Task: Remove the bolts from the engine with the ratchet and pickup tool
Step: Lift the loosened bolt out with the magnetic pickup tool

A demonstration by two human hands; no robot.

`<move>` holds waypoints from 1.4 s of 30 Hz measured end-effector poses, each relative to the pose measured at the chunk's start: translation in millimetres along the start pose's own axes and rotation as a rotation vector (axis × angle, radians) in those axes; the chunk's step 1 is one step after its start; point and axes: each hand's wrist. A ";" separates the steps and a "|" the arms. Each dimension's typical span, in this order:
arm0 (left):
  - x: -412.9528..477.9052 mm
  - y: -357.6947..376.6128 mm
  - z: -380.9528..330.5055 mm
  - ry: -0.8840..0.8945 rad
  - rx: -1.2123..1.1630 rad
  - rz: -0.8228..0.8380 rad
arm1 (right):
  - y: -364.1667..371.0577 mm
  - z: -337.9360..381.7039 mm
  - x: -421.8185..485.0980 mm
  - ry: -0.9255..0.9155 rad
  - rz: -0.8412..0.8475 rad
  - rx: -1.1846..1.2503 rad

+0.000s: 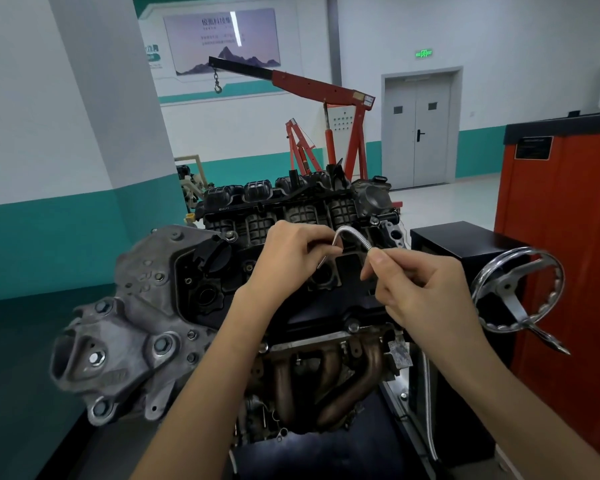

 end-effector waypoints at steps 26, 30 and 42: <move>12.1 9.3 22.9 -0.062 -0.233 0.057 | -23.3 -5.6 20.8 0.088 0.058 -0.033; 22.4 2.8 37.3 -0.043 -0.278 0.123 | -32.3 -3.4 45.4 0.087 0.136 -0.120; 31.2 -0.4 45.4 0.005 -0.270 0.148 | -38.9 -0.3 61.4 0.032 0.216 -0.261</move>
Point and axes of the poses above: each hand's wrist, its own x-axis towards the middle knuckle, its own y-axis out of the palm, z = x × y, and after that the axes turned 15 degrees about z, right-handed
